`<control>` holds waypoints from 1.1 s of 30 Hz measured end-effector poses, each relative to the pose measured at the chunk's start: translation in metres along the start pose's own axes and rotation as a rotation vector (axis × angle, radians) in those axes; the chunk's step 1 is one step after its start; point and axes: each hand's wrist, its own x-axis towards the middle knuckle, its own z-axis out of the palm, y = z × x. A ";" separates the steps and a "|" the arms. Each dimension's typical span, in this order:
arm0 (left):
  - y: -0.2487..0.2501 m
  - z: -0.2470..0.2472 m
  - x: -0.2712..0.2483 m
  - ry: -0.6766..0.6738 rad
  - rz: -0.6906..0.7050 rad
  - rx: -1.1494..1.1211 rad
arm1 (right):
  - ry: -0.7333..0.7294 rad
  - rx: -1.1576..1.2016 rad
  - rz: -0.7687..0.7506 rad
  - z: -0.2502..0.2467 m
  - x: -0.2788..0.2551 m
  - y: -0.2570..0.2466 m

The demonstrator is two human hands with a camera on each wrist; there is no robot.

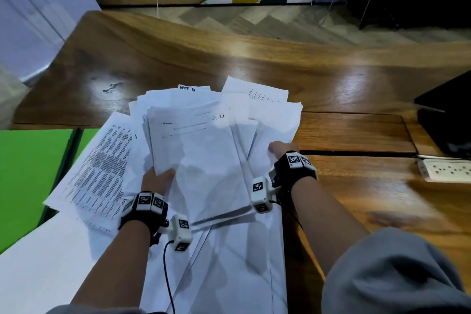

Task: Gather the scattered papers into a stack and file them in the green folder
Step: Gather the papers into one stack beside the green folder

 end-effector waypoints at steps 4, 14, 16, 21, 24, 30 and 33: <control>0.000 0.000 -0.003 -0.014 0.010 0.012 | -0.039 -0.172 -0.175 -0.001 0.006 0.010; -0.023 0.000 -0.040 -0.096 -0.010 0.060 | 0.142 -0.155 -0.242 -0.084 0.010 0.065; -0.030 0.001 -0.051 -0.111 0.005 0.090 | 0.239 -0.178 -0.255 -0.112 0.005 0.079; -0.044 0.010 -0.076 -0.139 0.034 0.133 | 0.460 -0.235 -0.451 -0.172 -0.030 0.081; -0.046 0.020 -0.088 -0.158 0.053 0.136 | 0.574 -0.278 -0.593 -0.183 -0.060 0.065; -0.044 0.036 -0.107 -0.207 0.051 0.131 | 0.347 0.069 -0.741 -0.164 -0.104 0.043; -0.048 0.034 -0.106 -0.181 0.034 0.102 | 0.142 -0.005 -0.553 -0.136 -0.098 0.057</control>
